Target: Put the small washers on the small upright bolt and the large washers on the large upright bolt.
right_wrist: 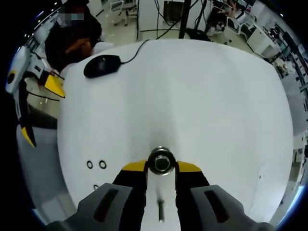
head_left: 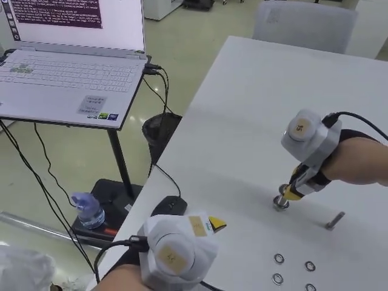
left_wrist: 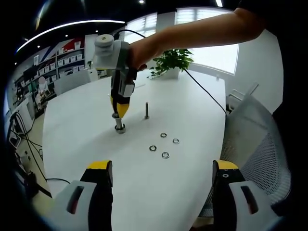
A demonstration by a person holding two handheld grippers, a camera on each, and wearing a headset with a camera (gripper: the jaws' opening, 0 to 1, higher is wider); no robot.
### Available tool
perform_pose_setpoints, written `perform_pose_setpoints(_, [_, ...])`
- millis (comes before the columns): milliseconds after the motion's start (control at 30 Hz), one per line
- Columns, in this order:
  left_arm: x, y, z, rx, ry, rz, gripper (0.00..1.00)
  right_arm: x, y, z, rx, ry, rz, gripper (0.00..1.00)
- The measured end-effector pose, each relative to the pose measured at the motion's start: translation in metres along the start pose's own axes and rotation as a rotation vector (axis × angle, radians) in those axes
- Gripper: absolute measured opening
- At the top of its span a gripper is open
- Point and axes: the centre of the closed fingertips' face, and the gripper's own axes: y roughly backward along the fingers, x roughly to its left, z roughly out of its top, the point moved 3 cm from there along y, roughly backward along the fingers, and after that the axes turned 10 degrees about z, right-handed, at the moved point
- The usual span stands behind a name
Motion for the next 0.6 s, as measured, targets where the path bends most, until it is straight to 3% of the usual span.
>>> perform_pose_setpoints(600, [0.001, 0.007, -0.007, 0.010, 0.008, 0.000, 0.84, 0.001, -0.024, -0.004, 0.018, -0.021, 0.001, 0.22])
